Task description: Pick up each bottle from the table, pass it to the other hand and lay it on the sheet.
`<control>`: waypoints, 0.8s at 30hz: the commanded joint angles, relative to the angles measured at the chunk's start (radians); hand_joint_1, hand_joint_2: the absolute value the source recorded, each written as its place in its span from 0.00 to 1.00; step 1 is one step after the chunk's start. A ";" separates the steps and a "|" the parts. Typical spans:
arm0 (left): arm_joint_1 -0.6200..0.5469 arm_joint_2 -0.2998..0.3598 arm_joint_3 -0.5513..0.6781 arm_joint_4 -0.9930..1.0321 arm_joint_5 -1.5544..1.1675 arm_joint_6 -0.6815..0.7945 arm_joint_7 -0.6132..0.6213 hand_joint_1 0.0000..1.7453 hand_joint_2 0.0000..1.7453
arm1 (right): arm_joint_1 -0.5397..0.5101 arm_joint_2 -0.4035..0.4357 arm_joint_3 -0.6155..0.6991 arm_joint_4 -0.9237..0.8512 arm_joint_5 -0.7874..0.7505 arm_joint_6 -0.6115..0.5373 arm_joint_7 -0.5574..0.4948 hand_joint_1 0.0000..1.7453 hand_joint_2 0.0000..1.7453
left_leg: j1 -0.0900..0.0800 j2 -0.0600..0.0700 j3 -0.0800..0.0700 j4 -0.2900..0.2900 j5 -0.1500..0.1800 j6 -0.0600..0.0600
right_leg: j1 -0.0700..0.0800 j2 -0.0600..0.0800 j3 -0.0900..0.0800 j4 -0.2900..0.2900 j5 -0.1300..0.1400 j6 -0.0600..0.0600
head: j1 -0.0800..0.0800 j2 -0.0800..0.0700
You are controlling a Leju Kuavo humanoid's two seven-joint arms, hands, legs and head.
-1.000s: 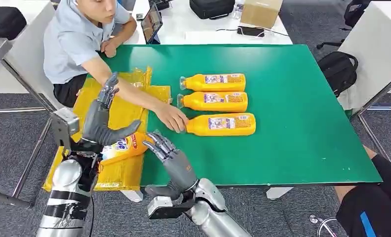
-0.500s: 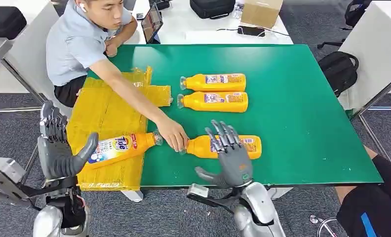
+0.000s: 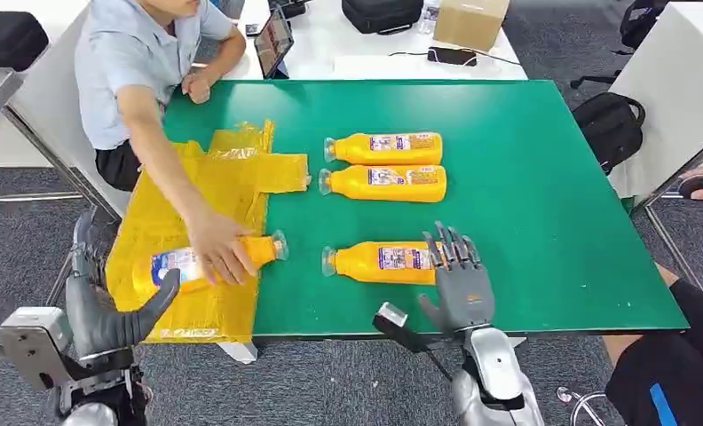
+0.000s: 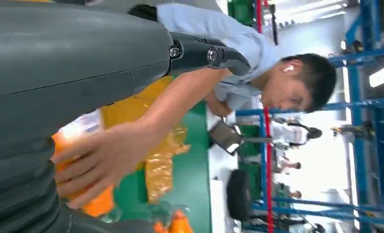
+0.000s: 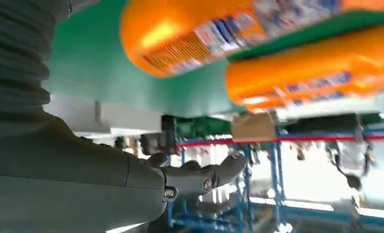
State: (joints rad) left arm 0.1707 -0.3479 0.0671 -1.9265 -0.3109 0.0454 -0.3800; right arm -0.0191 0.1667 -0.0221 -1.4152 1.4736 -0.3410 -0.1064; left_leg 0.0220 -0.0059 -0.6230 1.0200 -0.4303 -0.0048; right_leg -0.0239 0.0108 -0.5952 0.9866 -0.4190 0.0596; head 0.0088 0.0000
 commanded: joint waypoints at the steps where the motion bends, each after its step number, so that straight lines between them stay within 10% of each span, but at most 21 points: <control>1: -0.023 -0.001 -0.014 0.069 0.014 -0.026 0.012 0.00 1.00 | -0.120 -0.062 -0.132 0.302 0.018 0.003 0.033 0.00 1.00 | 0.000 0.000 0.006 -0.002 -0.001 0.002 | 0.001 -0.001 0.006 -0.003 -0.001 -0.003 | 0.000 0.000; 24: -0.118 -0.001 -0.052 0.195 0.062 -0.078 -0.004 0.00 1.00 | -0.437 -0.092 -0.127 0.859 0.033 -0.171 -0.092 0.00 1.00 | 0.000 0.001 0.008 -0.001 0.000 0.002 | 0.001 0.000 0.007 -0.002 0.001 -0.002 | 0.000 0.000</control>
State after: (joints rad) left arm 0.0896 -0.3548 0.0145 -1.8055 -0.2605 -0.0301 -0.3807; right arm -0.3785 0.0782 -0.1774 -0.7400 1.4717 -0.5268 -0.1930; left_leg 0.0221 -0.0049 -0.6185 1.0201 -0.4295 -0.0043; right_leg -0.0237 0.0114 -0.5914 0.9867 -0.4181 0.0602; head 0.0088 0.0000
